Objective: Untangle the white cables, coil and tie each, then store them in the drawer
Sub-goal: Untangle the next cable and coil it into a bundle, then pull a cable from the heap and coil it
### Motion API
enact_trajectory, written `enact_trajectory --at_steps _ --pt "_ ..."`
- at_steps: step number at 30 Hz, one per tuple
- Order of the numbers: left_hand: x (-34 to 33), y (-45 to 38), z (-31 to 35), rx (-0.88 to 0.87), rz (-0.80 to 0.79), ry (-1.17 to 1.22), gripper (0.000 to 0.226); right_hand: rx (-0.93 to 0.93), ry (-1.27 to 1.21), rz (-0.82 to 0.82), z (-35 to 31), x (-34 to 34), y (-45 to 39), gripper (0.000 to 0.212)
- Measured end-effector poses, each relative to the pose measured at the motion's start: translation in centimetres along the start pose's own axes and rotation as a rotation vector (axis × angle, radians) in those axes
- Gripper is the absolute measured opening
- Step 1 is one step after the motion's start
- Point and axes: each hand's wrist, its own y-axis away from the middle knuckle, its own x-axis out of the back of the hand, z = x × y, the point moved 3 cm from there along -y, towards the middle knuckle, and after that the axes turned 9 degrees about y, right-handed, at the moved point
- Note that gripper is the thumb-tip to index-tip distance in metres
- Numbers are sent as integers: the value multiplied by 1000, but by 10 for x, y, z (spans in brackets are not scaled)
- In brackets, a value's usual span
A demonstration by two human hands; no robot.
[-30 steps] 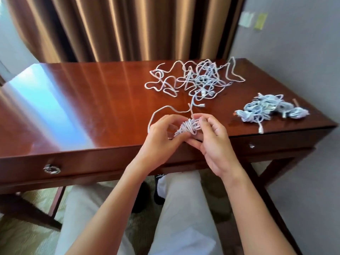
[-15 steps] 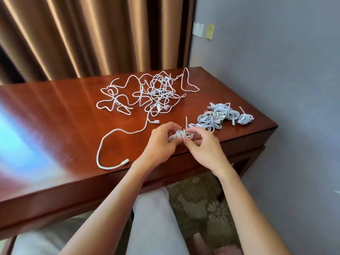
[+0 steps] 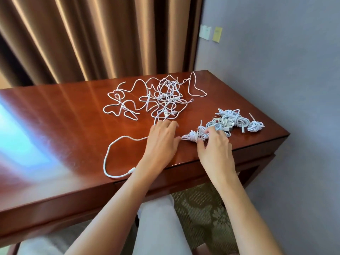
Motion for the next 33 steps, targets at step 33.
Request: enact_trajectory --at_steps 33 --pt "168 80 -119 670 -76 1606 31 966 -639 -281 -214 -34 67 36"
